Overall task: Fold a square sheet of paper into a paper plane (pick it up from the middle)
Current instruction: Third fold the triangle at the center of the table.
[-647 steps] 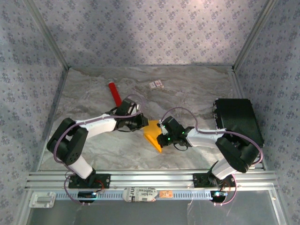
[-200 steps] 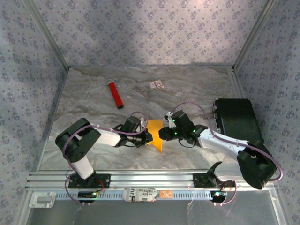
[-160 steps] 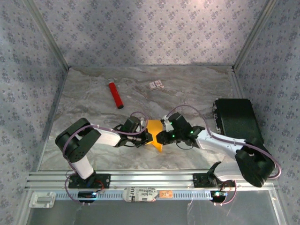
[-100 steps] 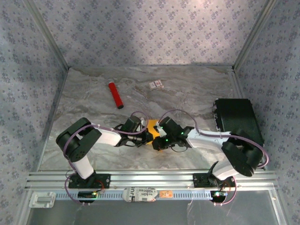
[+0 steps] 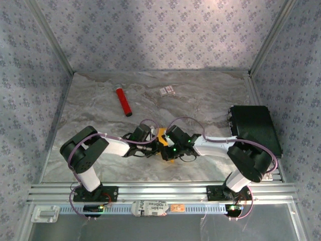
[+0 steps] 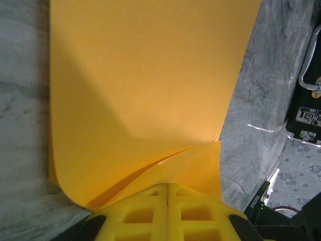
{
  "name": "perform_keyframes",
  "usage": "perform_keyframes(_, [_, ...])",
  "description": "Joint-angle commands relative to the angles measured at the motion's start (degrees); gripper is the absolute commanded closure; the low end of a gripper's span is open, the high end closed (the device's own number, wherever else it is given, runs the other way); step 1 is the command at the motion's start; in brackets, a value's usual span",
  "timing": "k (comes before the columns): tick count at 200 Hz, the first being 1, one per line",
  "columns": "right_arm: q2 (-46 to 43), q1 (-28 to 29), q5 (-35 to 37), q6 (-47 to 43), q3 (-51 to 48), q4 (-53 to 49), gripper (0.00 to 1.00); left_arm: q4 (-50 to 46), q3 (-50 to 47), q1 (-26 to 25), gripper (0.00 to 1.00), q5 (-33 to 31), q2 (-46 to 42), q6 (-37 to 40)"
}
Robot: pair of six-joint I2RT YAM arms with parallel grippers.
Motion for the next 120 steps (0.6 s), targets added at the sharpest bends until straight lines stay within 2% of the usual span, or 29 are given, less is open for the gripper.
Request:
perform_keyframes(1, [0.0,-0.6,-0.1,0.8,-1.8,0.0,0.92,-4.2,-0.4,-0.5,1.0,-1.3,2.5,1.1])
perform_keyframes(120, [-2.9,-2.3,-2.5,2.6,-7.6,3.7,0.91,-5.7,-0.1,-0.2,1.0,-1.5,3.7,1.4])
